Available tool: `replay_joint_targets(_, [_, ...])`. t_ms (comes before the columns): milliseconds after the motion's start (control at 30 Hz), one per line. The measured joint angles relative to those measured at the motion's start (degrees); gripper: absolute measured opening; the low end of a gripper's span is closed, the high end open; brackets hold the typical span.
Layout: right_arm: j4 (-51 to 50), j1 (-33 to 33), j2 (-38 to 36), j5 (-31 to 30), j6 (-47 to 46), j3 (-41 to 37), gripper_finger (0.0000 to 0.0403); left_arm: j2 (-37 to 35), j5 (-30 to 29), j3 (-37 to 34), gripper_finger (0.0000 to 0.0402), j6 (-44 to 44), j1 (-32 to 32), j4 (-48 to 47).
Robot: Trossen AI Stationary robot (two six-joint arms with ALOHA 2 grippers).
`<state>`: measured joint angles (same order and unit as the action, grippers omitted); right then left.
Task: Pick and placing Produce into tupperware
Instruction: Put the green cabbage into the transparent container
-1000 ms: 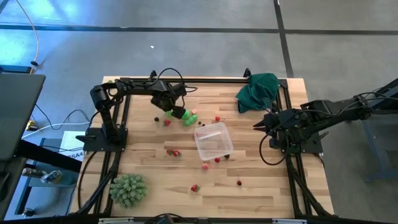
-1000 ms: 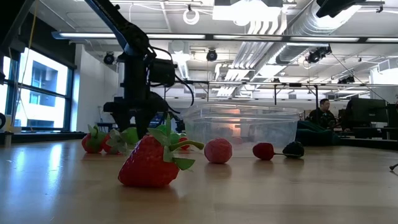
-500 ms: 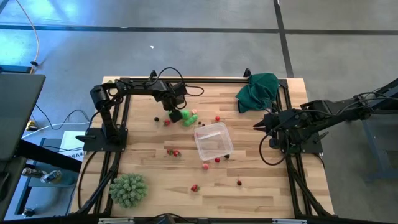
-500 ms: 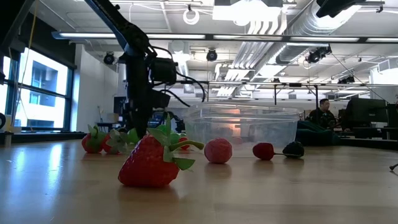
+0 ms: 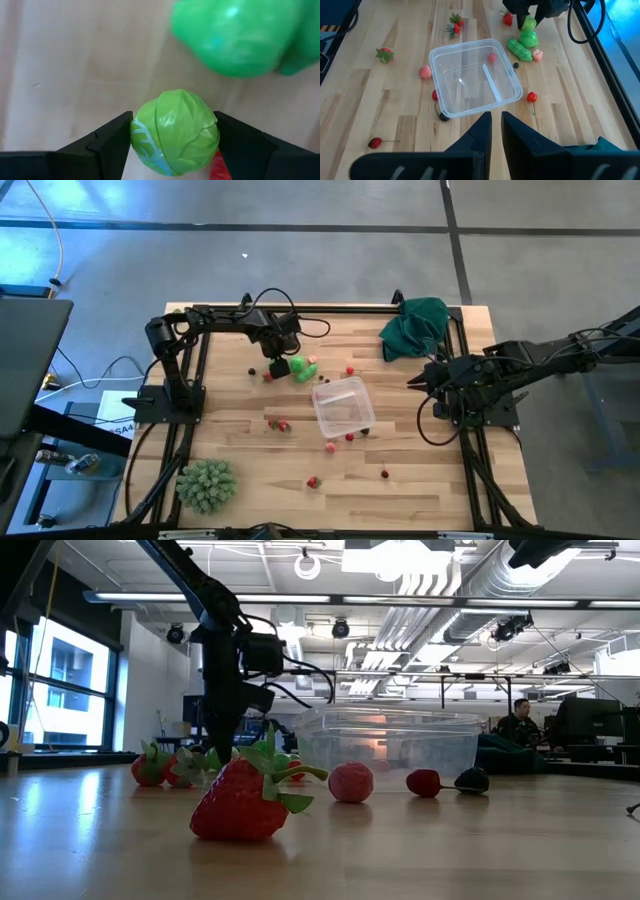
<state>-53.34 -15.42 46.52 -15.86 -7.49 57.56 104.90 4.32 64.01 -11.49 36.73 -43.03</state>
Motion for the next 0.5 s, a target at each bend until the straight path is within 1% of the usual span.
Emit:
replay_joint_targets(100, [0.0, 0.02, 0.02, -0.01, 0.01, 0.0, 0.0032, 0.0, 3.71, 0.34, 0.0258, -1.38, 0.0, -0.3])
replay_joint_targets(233, [0.0, 0.01, 0.02, 0.0, 0.0, 0.0, 0.0032, 0.0, 6.29, 2.64, 0.025, -2.81, 0.0, -1.67])
replay_joint_targets(367, [0.0, 0.0, 0.0, 0.0, 0.0, 0.0, 0.0032, -0.35, 7.24, 7.35, 0.0246, -5.3, 0.0, -5.03])
replay_joint_targets(500, [0.0, 0.0, 0.01, -0.01, 0.0, 0.0, 0.0032, -0.9, 6.73, 14.03, 0.0251, -8.1, 0.08, -10.19])
